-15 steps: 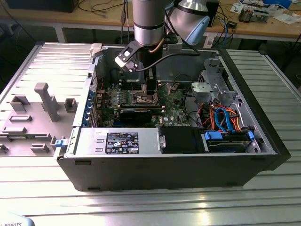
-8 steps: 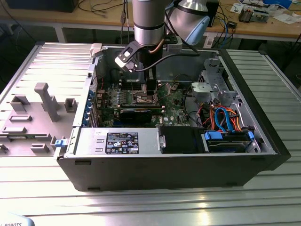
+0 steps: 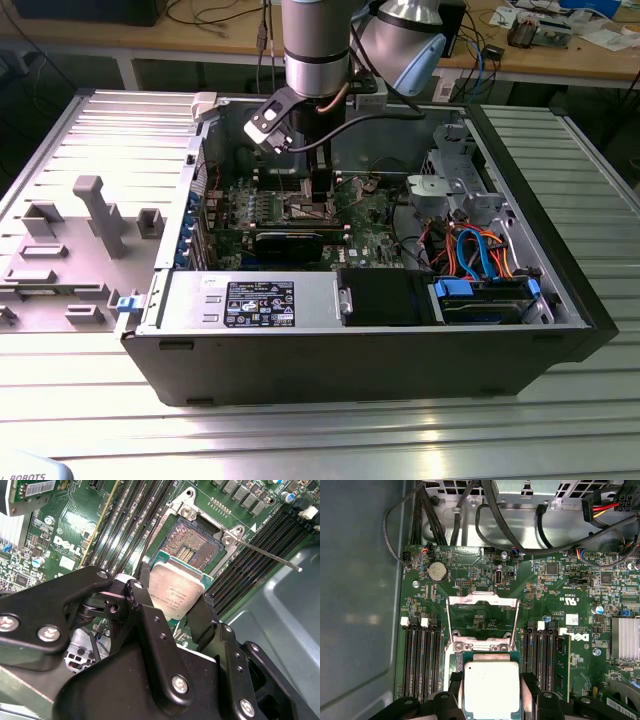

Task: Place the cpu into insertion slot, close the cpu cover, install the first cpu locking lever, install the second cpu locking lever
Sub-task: 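Place the cpu into insertion slot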

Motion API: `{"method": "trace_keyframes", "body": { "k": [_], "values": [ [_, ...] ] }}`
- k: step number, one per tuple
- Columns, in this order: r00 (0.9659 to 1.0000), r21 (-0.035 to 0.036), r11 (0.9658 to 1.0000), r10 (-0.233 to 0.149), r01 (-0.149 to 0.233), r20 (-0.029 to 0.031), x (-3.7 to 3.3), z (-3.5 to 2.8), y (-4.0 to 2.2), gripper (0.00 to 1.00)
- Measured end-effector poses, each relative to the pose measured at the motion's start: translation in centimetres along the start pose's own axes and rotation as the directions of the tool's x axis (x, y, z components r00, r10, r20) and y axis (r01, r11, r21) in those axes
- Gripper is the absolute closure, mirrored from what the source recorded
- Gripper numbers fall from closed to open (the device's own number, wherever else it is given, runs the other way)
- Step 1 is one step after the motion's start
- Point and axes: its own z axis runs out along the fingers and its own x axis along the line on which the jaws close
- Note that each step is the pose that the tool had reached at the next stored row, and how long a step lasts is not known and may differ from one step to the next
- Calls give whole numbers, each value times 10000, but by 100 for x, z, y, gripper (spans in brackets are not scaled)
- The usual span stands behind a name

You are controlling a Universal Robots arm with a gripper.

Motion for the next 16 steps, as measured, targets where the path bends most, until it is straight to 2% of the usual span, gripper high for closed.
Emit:
{"method": "trace_keyframes", "body": {
  "k": [4,10,16],
  "values": [
    [9999,-2,9999,114,-114,8,13,61,-10,46],
    [9971,-15,9971,765,-764,56,18,153,-37,46],
    [9970,-16,9970,775,-775,57,30,164,-38,46]
  ]
}}
